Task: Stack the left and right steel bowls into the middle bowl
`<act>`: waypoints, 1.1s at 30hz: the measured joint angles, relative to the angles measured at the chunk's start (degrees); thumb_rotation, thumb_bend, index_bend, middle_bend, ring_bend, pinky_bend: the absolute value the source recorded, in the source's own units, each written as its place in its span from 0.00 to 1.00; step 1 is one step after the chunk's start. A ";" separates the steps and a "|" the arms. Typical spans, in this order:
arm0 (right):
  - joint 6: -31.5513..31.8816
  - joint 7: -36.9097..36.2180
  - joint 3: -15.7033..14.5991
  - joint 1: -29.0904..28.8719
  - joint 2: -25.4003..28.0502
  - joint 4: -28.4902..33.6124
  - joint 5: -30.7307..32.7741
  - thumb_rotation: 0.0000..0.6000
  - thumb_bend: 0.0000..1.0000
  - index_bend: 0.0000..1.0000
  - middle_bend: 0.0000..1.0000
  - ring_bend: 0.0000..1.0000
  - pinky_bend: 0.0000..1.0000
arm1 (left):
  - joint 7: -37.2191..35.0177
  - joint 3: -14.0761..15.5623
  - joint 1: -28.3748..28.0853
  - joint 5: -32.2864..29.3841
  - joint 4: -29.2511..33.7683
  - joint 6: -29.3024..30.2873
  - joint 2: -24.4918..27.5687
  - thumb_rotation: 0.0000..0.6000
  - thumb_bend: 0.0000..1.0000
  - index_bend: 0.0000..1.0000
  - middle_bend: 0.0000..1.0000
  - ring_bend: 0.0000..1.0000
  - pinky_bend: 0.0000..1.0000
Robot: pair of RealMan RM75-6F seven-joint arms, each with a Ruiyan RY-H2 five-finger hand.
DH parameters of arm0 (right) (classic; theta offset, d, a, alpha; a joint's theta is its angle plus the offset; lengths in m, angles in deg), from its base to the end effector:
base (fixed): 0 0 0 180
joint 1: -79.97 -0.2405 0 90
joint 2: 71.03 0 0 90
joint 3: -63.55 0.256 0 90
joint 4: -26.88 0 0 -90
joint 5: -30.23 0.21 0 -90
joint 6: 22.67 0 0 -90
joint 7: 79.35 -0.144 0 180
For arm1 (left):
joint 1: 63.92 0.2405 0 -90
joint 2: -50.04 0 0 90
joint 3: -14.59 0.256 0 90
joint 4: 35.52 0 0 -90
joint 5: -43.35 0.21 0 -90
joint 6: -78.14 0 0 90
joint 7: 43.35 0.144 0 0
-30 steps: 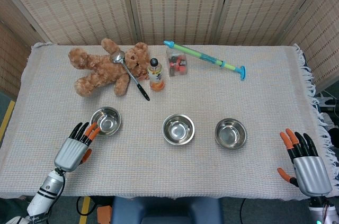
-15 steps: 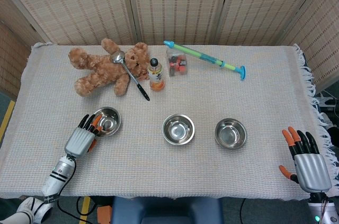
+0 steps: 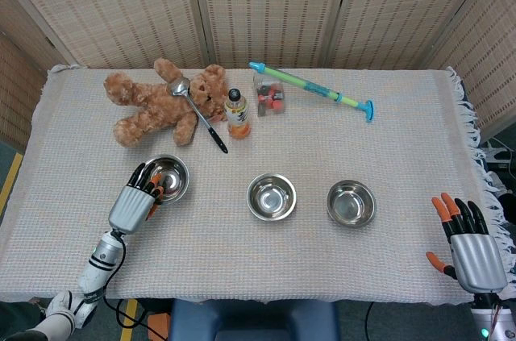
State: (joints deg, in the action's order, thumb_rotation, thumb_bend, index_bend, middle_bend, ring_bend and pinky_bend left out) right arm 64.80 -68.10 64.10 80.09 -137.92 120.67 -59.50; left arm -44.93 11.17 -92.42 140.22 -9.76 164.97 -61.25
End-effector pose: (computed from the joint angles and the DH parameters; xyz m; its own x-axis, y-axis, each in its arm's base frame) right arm -0.3074 -0.1453 0.1383 0.5082 -0.0358 0.8605 -0.8611 -0.0009 0.5085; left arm -0.2607 0.3112 -0.0156 0.5983 -0.2895 0.7472 0.6256 -0.4139 -0.6613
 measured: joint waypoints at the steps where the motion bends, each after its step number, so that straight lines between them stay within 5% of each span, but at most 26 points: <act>1: 0.00 -0.17 -0.06 0.01 0.10 0.06 -0.09 1.00 0.07 0.00 0.00 0.00 0.00 | 0.22 0.17 -0.58 0.62 0.87 2.16 -0.17 1.00 0.45 0.85 0.28 0.08 0.15; 8: 0.48 -2.07 -0.04 0.20 1.14 0.45 -0.20 1.00 0.07 0.00 0.00 0.00 0.00 | 6.95 1.04 -5.98 3.79 11.99 3.93 -0.20 1.00 0.45 0.83 0.27 0.08 0.14; 14: 1.39 -4.46 0.55 0.61 2.32 0.63 0.55 1.00 0.07 0.00 0.00 0.00 0.00 | 14.39 0.76 -12.34 4.81 22.49 -5.09 -0.22 1.00 0.45 0.82 0.27 0.08 0.14; 22: 2.38 -6.84 1.05 1.23 3.69 0.79 1.30 1.00 0.07 0.00 0.00 0.00 0.00 | 19.22 -1.38 -19.61 3.40 23.62 -15.55 -4.02 1.00 0.45 0.79 0.27 0.08 0.14; 24: 2.68 -7.22 1.09 1.39 3.90 0.79 1.28 1.00 0.07 0.00 0.00 0.00 0.00 | 19.48 -1.64 -20.21 3.02 22.17 -16.29 -4.81 1.00 0.45 0.72 0.25 0.07 0.14; 29: 2.60 -7.55 1.02 1.47 4.08 0.69 1.15 1.00 0.07 0.00 0.00 0.00 0.00 | 20.08 -1.88 -20.82 1.22 19.10 -18.34 -5.95 1.00 0.45 0.15 0.11 0.00 0.13; 33: 2.36 -7.22 0.78 1.37 3.96 0.75 0.68 1.00 0.07 0.00 0.00 0.00 0.00 | 21.70 -2.07 -20.55 0.09 20.78 -19.12 -5.05 1.00 0.45 0.00 0.01 0.00 0.10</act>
State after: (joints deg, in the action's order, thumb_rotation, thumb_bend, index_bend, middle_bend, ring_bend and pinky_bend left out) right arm 67.16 -75.32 64.88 81.46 -133.95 121.42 -58.81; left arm -23.23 9.10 -112.98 140.31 11.01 145.85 -66.30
